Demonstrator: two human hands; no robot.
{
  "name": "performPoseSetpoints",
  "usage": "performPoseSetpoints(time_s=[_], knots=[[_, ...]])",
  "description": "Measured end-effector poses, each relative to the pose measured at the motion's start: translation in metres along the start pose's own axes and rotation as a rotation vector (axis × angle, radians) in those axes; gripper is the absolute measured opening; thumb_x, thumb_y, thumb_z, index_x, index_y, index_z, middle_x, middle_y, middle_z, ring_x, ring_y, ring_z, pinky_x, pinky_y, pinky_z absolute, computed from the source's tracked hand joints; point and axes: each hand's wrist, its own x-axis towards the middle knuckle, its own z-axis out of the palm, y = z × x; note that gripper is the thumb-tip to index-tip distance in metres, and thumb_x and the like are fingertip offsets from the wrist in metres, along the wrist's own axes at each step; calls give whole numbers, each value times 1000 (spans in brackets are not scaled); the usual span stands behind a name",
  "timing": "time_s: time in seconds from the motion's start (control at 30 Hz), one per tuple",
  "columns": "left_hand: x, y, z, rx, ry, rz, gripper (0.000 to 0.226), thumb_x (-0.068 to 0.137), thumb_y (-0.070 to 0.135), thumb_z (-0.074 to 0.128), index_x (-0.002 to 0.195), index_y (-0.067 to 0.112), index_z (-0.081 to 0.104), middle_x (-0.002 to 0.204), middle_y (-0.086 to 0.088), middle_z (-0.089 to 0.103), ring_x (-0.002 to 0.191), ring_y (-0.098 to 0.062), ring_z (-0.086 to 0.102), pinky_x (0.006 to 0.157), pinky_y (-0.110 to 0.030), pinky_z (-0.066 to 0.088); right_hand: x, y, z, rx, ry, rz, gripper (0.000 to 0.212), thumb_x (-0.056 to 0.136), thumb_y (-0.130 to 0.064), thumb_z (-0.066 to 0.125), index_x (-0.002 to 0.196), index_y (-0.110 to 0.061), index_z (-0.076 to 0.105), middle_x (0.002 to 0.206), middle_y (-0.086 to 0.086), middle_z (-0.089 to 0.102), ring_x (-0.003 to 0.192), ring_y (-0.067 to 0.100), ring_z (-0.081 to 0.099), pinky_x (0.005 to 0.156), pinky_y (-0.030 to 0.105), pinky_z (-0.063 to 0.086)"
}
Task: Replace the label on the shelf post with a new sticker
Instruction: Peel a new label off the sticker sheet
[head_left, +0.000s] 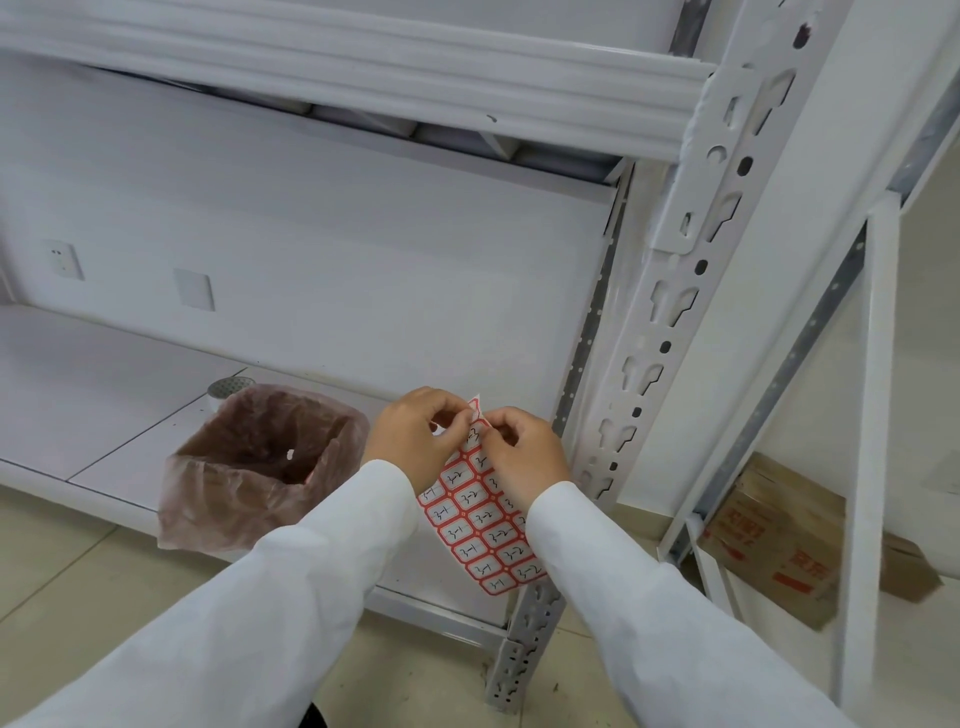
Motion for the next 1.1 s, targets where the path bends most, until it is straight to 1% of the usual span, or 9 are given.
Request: performPoseSetpoints(time_s=[0.23,0.43,0.5,0.57,0.67,0.73,0.8,0.93,1.1], knots=[[1,-13,-8,-183,119,-272,10,92,22,55,86,21,63,81,8,64,76,-6,59,72,-20,48,14,5,13,33,-31,121,20,97,-25,42,101,-23,62,86,-10,62,70,1,57,55,13,39],[6,-37,-28,-262,308,-437,11,89,17,55,87,14,66,85,-3,67,79,-20,60,82,-33,50,35,19,33,102,-64,287,21,96,-22,43,96,-24,64,86,-6,66,76,11,62,65,24,49],[6,-44,-33,-241,313,-443,11,88,17,56,86,14,66,84,-3,66,78,-19,58,78,-29,46,43,26,41,159,-67,367,24,95,-19,43,83,-26,62,81,-5,67,78,16,65,74,31,52],[4,-48,-36,-213,303,-438,9,88,17,57,83,15,64,82,-2,64,77,-18,56,74,-25,40,53,36,52,203,-57,449,23,92,-16,45,82,-22,65,84,0,71,81,21,68,79,36,55],[1,-52,-38,-167,275,-423,10,89,18,56,81,20,62,81,0,64,77,-18,58,76,-27,45,65,57,68,243,-16,535,14,84,-12,53,78,-17,64,91,9,74,84,25,70,85,42,55],[-1,-56,-37,-127,239,-406,10,89,19,56,82,22,62,82,2,64,78,-18,59,81,-28,47,73,75,75,248,-8,573,15,83,-10,55,71,-14,62,88,11,74,82,26,70,83,41,56],[-1,-60,-36,-88,211,-386,11,89,19,56,81,22,62,81,4,64,77,-17,59,80,-28,48,79,89,79,243,3,587,12,84,-9,59,72,-8,63,87,13,73,77,25,68,72,32,53],[0,-67,-29,16,137,-374,15,89,27,55,86,18,67,83,3,69,75,-18,63,74,-28,48,88,112,85,231,41,602,14,85,-12,61,89,0,66,72,9,67,60,20,57,59,27,41],[3,-72,-21,98,106,-338,15,90,29,55,88,20,67,83,6,67,75,-16,60,69,-24,42,101,137,93,341,103,746,17,85,1,53,70,-2,58,74,16,66,56,20,58,60,30,51]])
